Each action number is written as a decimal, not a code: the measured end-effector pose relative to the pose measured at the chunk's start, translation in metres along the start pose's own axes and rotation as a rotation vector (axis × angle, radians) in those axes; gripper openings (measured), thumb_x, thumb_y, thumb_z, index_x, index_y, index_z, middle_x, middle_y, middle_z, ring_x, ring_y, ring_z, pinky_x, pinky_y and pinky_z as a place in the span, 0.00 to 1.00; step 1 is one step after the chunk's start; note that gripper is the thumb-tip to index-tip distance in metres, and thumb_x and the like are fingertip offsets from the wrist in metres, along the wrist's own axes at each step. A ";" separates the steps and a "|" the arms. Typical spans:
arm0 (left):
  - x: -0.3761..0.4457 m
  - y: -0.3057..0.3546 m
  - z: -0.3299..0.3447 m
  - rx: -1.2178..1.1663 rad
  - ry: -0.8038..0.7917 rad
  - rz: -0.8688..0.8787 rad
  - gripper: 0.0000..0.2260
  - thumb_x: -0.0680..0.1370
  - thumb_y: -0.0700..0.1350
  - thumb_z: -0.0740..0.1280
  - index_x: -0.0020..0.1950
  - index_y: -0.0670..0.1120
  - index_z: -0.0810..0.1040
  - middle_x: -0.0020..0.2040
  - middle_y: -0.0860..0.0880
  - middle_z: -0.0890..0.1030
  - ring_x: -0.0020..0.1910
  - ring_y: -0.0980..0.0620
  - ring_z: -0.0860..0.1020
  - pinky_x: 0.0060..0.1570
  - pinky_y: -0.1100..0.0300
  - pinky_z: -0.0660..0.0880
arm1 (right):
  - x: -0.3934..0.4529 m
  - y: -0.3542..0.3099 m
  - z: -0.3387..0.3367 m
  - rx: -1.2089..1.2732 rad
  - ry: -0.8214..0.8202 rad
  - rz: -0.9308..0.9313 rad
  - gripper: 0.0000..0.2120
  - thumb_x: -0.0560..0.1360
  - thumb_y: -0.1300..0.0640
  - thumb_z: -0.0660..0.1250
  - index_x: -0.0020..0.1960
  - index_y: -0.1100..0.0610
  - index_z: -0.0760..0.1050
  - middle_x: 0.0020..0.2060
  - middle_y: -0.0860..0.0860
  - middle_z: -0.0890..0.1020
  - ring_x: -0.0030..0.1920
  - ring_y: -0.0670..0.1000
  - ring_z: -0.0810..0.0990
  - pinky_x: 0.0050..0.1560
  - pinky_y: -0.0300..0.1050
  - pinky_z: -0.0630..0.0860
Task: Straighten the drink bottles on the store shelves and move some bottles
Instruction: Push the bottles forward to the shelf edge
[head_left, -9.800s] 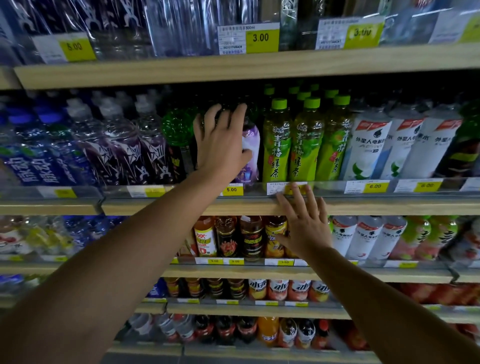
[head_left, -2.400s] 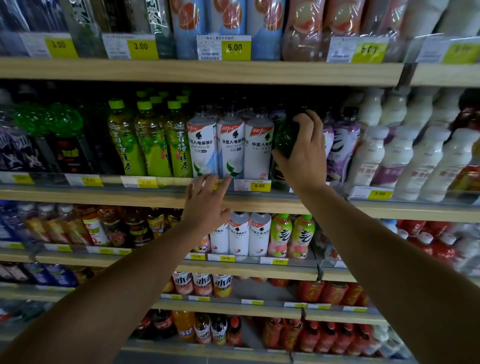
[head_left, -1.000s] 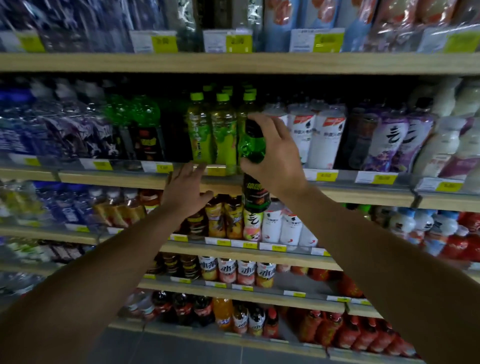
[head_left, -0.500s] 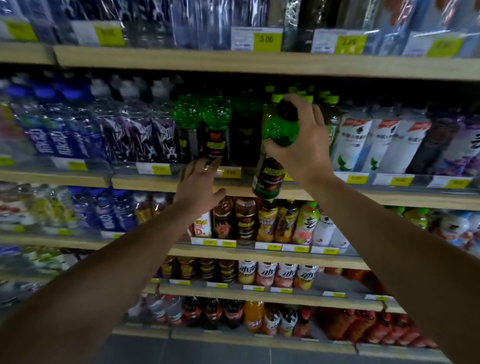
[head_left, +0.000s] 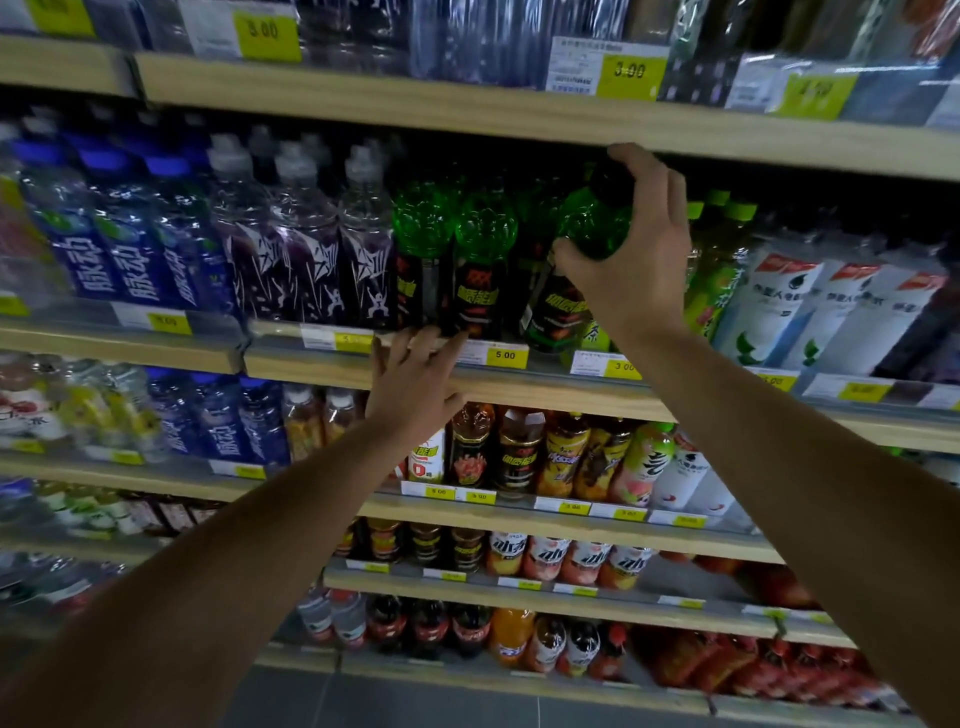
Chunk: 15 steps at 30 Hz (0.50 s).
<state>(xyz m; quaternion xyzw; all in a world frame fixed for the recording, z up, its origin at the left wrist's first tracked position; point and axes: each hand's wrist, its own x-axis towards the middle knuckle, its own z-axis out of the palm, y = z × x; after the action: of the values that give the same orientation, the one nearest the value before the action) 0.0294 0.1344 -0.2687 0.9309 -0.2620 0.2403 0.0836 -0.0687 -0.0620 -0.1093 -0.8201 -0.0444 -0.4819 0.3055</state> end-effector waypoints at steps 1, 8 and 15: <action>0.001 -0.001 0.001 -0.005 0.002 0.002 0.37 0.73 0.58 0.72 0.78 0.53 0.62 0.73 0.43 0.65 0.73 0.39 0.60 0.69 0.29 0.59 | 0.001 0.000 0.004 0.002 -0.001 -0.002 0.34 0.67 0.58 0.76 0.71 0.56 0.68 0.64 0.53 0.70 0.61 0.42 0.68 0.59 0.21 0.60; 0.004 -0.007 0.006 -0.004 0.018 0.012 0.35 0.73 0.55 0.73 0.77 0.55 0.62 0.72 0.43 0.65 0.72 0.39 0.61 0.69 0.29 0.59 | 0.011 0.001 0.030 -0.027 -0.049 0.003 0.35 0.68 0.59 0.75 0.71 0.54 0.67 0.64 0.52 0.69 0.62 0.44 0.68 0.57 0.20 0.60; 0.003 -0.010 0.013 -0.012 0.093 0.047 0.36 0.68 0.51 0.78 0.74 0.52 0.68 0.69 0.42 0.71 0.68 0.38 0.65 0.63 0.27 0.64 | 0.023 0.006 0.052 -0.085 -0.106 0.140 0.35 0.69 0.58 0.75 0.73 0.50 0.66 0.66 0.50 0.70 0.60 0.45 0.69 0.55 0.30 0.66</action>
<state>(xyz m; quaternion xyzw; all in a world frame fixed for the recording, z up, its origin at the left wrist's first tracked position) 0.0425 0.1376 -0.2791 0.9118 -0.2808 0.2839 0.0955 -0.0147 -0.0434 -0.1109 -0.8578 0.0173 -0.4168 0.3003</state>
